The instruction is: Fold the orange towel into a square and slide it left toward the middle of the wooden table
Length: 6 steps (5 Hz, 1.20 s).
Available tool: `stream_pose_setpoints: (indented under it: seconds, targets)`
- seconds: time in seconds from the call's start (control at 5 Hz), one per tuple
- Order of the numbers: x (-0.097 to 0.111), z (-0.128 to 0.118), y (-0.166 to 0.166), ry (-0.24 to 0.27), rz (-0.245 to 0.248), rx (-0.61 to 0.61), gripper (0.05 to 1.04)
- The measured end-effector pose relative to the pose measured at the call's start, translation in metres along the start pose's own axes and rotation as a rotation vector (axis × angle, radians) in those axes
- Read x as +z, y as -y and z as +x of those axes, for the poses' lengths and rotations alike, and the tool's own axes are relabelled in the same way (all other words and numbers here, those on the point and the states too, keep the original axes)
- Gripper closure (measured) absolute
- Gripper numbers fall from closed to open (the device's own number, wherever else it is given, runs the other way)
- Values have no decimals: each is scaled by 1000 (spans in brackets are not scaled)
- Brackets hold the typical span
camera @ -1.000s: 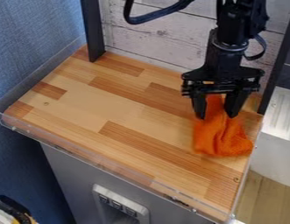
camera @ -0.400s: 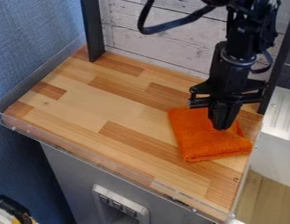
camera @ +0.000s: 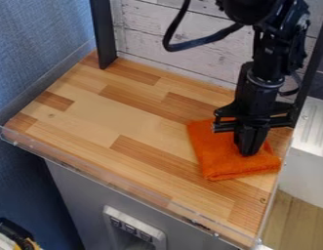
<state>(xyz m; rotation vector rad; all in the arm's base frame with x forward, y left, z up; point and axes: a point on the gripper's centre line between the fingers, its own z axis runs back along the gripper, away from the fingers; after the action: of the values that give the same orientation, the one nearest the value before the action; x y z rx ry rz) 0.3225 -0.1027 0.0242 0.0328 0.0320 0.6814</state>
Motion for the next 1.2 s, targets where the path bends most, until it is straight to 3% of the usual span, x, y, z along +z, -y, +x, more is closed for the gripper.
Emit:
stream_pose_setpoints:
  seconds: [0.4,0.8,1.2]
  targets:
    - [-11,12,-1,-22,-40,13,1025]
    - [-17,15,-15,-12,-92,-164,1025]
    - [-19,20,-43,27,-101,-368,1025]
